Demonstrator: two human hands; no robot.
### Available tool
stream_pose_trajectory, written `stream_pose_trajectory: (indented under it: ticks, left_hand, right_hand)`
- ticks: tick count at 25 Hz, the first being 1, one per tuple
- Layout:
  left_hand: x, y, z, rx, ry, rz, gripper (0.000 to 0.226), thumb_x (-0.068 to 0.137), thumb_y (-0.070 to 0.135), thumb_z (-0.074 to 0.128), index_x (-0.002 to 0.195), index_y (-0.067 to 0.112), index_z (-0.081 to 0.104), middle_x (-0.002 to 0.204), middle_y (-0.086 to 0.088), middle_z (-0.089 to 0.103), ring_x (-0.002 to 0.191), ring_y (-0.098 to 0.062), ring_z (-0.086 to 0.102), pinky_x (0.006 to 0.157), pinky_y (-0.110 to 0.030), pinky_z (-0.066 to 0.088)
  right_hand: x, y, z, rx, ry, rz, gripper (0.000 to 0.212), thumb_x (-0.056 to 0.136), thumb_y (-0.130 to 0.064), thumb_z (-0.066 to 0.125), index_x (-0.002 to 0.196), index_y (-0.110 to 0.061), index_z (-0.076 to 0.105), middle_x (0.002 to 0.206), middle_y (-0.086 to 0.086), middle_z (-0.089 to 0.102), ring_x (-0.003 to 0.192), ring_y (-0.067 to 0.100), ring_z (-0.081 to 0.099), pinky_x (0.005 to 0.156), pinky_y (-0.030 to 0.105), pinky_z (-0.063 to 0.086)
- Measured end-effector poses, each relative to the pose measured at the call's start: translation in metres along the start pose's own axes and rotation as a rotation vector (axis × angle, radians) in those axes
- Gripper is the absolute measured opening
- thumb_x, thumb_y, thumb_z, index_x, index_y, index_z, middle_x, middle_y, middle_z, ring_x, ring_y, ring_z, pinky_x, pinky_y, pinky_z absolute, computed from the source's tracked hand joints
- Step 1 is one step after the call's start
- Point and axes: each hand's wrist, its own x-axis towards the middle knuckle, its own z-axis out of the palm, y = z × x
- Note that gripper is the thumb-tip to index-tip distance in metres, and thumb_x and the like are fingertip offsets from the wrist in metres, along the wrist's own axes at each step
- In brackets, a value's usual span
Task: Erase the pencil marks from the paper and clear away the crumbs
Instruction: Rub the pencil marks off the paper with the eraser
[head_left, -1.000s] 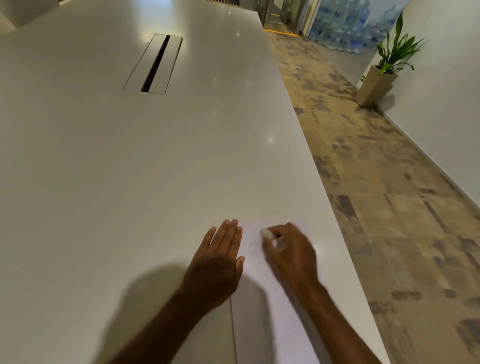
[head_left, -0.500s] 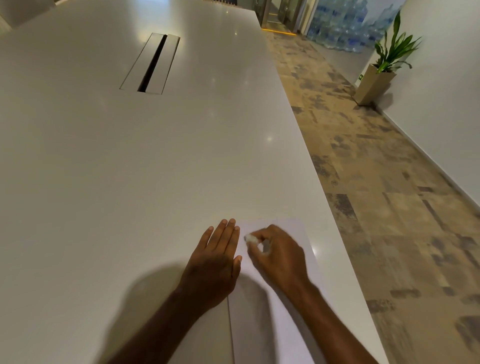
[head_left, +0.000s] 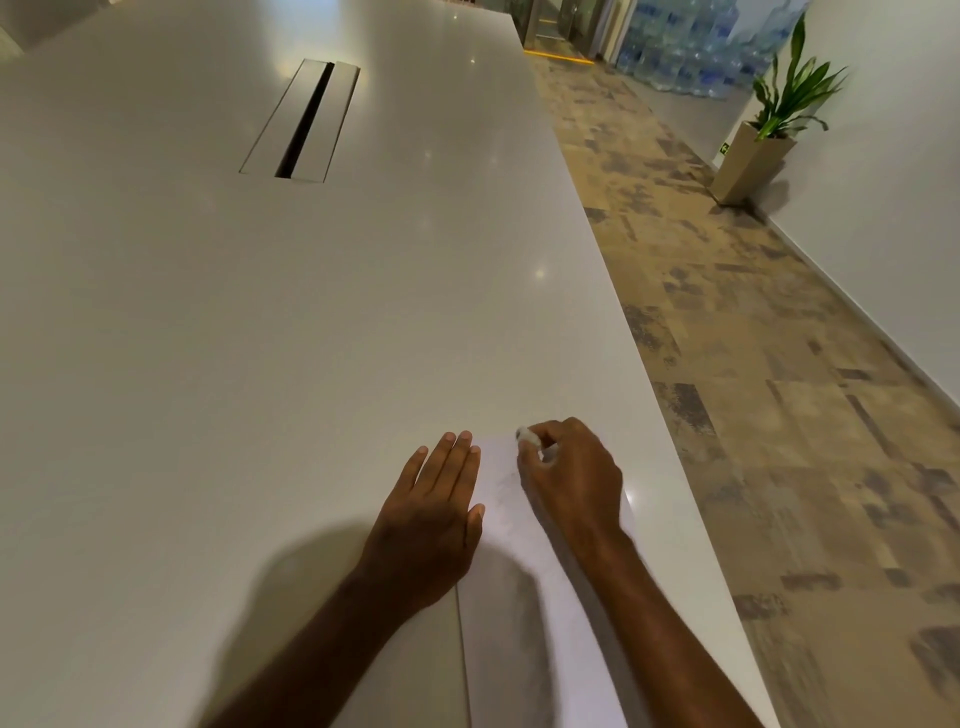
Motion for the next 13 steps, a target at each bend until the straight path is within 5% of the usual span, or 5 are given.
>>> stream_pose_trajectory:
  ticks: [4,9,13]
  left_hand:
    - [0.001,0.000,0.000,-0.009,0.004,0.003,0.064,0.103,0.041,0.028,0.157,0.008,0.032,0.165,-0.012,0.027,0.154,-0.026,0.023,0.123,-0.047,0.026]
    - [0.000,0.001,0.000,-0.009,0.024,0.009,0.064,0.102,0.039,0.030,0.157,0.007,0.032,0.165,-0.012,0.027,0.154,-0.027,0.024,0.123,-0.047,0.026]
    - [-0.001,0.000,0.002,-0.002,0.032,0.017,0.064,0.103,0.040,0.030,0.157,0.007,0.033,0.165,-0.013,0.028,0.153,-0.027,0.025,0.122,-0.048,0.027]
  right_hand:
    - [-0.048,-0.007,0.007,0.021,-0.208,-0.155,0.012,0.097,-0.045,0.067,0.088,-0.037,0.068,0.087,-0.023,0.059,0.079,0.002,0.058,0.072,0.015,0.046]
    - [-0.001,0.023,-0.023,-0.092,0.055,0.119,0.026,0.100,-0.044,0.059,0.083,-0.029,0.071,0.085,-0.014,0.065,0.077,0.008,0.063,0.066,0.025,0.040]
    - [-0.057,0.002,-0.006,0.017,-0.248,-0.129,0.014,0.098,-0.046,0.066,0.090,-0.034,0.068,0.090,-0.022,0.060,0.080,0.004,0.057,0.075,0.018,0.047]
